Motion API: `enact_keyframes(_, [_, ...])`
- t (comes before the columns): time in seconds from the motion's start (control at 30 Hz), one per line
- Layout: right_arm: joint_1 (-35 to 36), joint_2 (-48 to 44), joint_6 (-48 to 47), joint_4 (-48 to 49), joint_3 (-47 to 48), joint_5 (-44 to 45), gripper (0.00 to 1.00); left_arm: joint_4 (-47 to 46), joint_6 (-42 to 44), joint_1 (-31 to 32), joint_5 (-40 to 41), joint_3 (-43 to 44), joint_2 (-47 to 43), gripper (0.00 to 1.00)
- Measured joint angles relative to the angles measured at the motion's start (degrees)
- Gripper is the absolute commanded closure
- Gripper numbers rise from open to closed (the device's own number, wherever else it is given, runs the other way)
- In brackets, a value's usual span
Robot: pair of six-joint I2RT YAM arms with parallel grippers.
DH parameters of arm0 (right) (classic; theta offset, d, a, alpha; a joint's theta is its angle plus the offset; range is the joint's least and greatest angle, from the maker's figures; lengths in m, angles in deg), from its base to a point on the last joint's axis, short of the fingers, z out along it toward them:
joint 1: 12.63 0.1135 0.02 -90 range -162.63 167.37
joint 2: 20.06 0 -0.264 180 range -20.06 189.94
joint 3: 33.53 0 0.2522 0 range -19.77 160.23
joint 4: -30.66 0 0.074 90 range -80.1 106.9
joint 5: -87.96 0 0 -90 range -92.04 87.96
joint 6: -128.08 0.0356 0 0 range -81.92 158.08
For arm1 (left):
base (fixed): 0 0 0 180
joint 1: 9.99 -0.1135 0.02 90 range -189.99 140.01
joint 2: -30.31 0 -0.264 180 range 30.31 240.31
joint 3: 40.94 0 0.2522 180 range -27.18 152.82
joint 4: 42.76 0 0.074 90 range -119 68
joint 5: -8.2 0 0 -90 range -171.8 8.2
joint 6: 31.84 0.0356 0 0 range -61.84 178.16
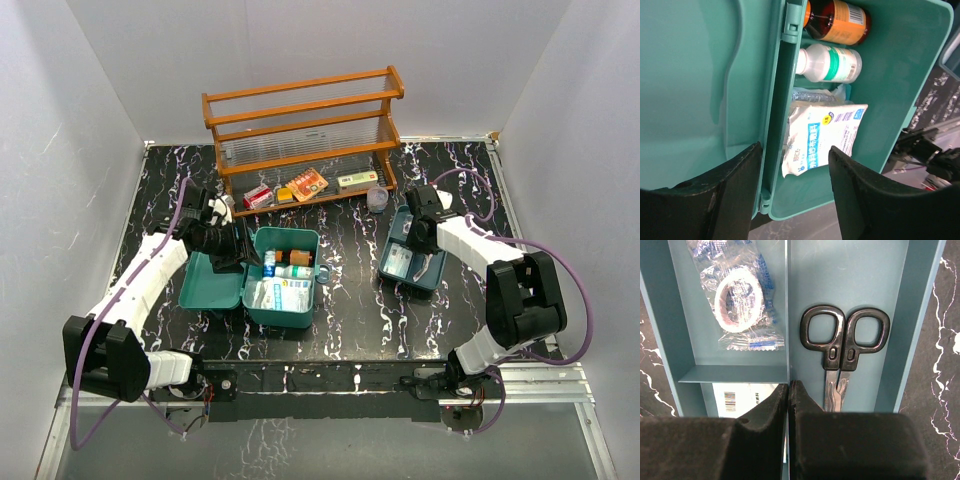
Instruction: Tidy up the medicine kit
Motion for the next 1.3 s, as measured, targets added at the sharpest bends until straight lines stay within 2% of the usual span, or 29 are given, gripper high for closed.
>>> enact_keyframes(0.37, [0.0, -2.4, -1.7, -2.4, 0.2, 0.5, 1.00, -9.4, -4.5, 0.2, -9.7, -0.9, 5.0, 0.49])
enact_keyframes(0.57, [0.0, -3.9, -3.3, -5.2, 2.9, -0.2, 1.00, -12.5, -5.7, 0.8, -11.7, -1.0, 5.5, 0.49])
enact_keyframes(1.0, [0.0, -4.5, -5.2, -15.3, 14.5, -4.5, 1.00, -12.0, -4.0, 0.9, -6.3, 2.0, 5.5, 0.46])
enact_keyframes(1.17, [0.1, -4.5, -4.0, -19.7, 19.1, -7.5, 1.00, -12.0, -3.3, 1.0, -2.3, 2.0, 4.9, 0.51])
enact_keyframes(1.3, [2.9, -3.8, -1.7, -23.3, 22.8, -7.3, 1.00, -12.0, -3.0, 1.0, 0.7, 2.0, 3.8, 0.58])
